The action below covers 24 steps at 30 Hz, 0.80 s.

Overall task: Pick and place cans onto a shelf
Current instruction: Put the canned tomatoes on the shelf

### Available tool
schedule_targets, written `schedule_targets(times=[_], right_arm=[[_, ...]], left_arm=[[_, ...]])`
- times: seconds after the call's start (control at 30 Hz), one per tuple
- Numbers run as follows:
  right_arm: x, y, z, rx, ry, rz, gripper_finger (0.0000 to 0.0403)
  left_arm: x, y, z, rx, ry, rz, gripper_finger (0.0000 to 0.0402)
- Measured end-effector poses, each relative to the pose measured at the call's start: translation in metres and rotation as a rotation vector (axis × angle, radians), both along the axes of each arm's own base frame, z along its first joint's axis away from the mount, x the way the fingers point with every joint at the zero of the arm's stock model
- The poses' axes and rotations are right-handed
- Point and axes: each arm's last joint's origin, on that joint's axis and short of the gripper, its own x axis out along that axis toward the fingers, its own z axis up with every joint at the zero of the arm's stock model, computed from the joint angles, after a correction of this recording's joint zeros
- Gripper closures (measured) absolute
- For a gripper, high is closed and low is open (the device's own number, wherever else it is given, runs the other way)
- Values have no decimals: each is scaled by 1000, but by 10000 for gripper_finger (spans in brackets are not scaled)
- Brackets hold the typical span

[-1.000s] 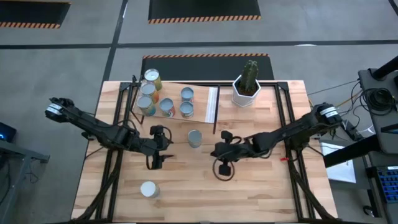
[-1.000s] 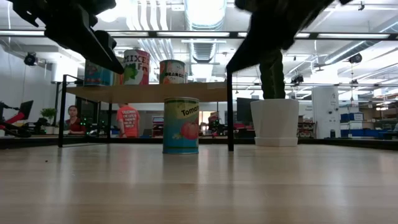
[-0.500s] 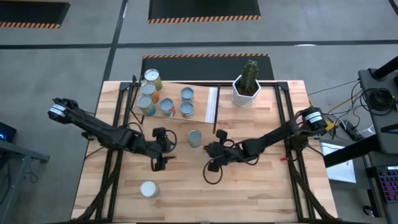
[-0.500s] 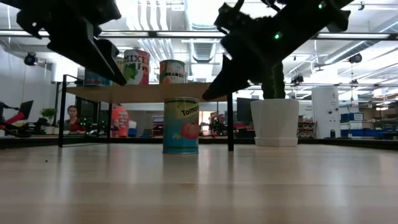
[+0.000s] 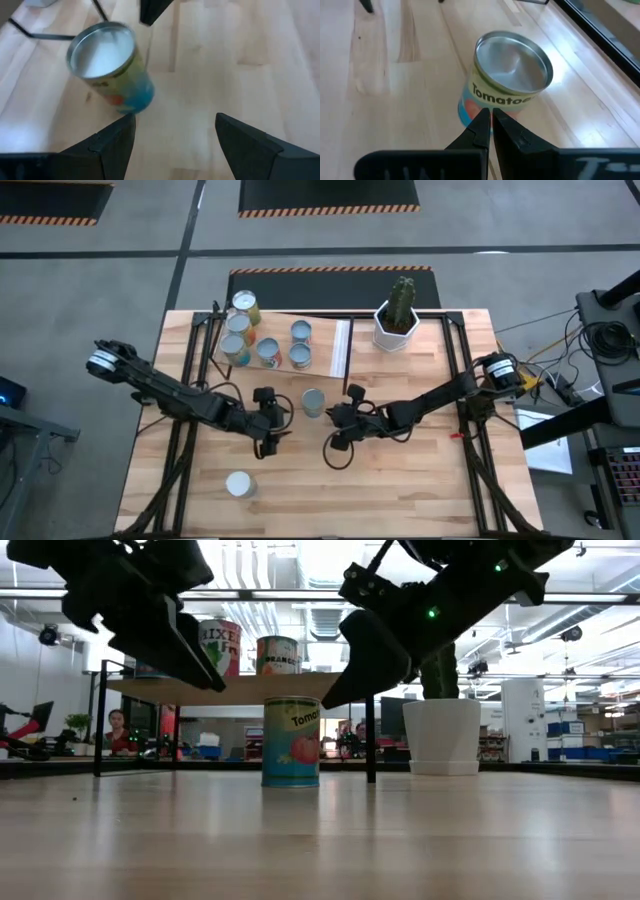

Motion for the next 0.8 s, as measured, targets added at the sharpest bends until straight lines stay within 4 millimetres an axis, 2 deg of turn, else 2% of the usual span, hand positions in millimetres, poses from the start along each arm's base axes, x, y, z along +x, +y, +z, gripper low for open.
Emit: schedule_targets(times=[0.6,0.7,0.8], right_arm=[[4,1,7,20,-33,-7,393],[7,2,12,7,-41,6,382],[11,3,18,-2,-53,15,354]], left_arm=[[7,-1,-13,47,22,32,146],[7,-1,-13,51,23,30,146],[7,-1,-13,53,24,28,146]])
